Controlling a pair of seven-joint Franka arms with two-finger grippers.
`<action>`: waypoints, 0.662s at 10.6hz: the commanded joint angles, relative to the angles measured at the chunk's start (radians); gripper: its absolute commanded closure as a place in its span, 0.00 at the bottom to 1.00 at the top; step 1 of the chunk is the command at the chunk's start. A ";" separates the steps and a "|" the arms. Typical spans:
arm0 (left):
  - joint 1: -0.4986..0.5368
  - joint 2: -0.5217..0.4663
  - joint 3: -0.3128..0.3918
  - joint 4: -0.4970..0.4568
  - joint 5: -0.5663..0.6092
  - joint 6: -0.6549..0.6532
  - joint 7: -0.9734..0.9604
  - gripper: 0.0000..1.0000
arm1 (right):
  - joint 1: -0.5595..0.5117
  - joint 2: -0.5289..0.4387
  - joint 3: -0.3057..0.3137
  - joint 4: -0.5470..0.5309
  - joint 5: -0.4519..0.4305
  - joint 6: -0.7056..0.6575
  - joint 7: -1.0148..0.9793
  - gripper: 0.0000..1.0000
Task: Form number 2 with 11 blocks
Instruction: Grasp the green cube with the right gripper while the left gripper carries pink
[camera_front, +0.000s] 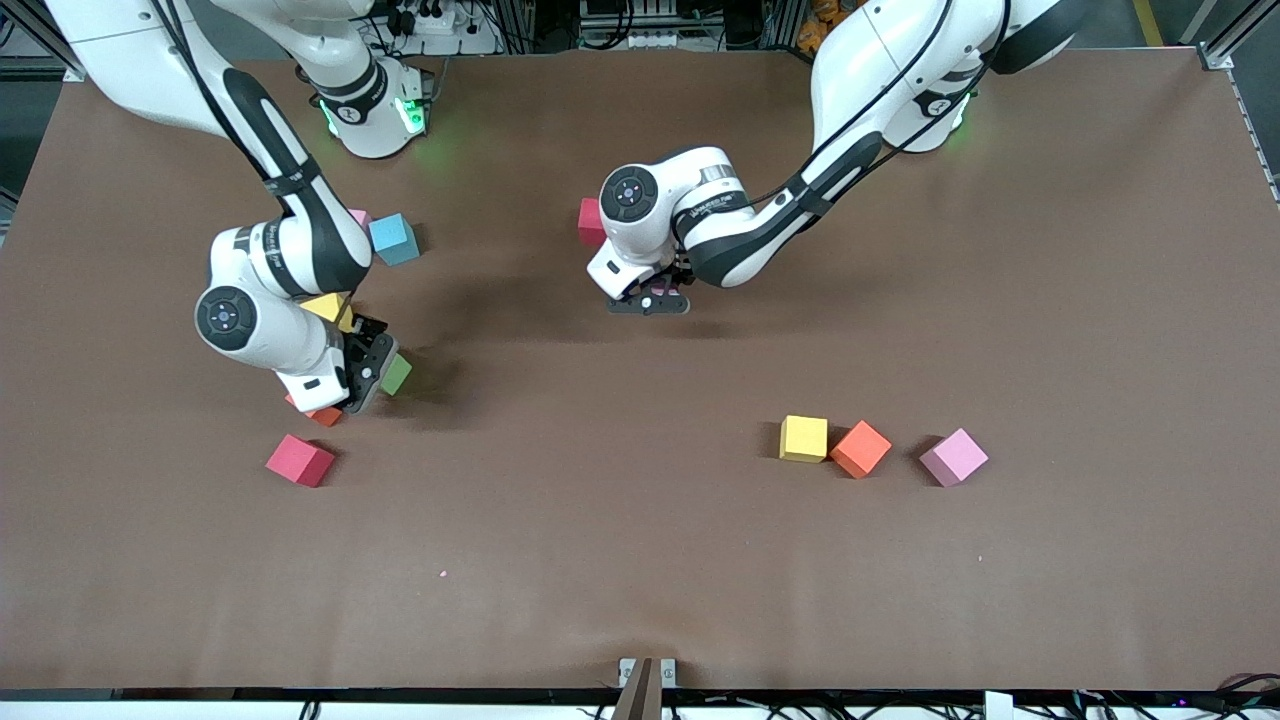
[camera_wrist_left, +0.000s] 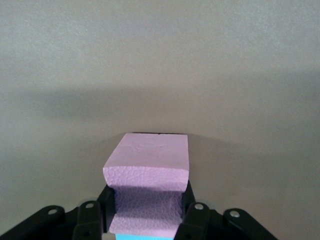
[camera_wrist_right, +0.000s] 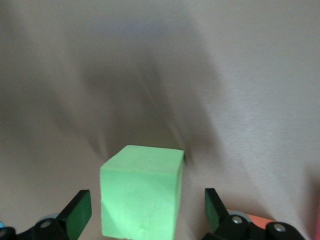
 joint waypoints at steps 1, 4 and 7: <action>-0.018 0.009 0.009 0.012 0.001 0.005 -0.012 0.54 | -0.004 0.017 0.003 -0.015 0.019 0.055 -0.053 0.00; -0.021 0.010 0.010 0.007 0.001 0.005 -0.012 0.21 | -0.001 0.043 0.003 -0.075 0.021 0.181 -0.055 0.00; -0.019 0.004 0.012 0.015 0.003 -0.003 -0.009 0.00 | 0.005 0.042 0.000 -0.074 0.019 0.190 -0.067 0.00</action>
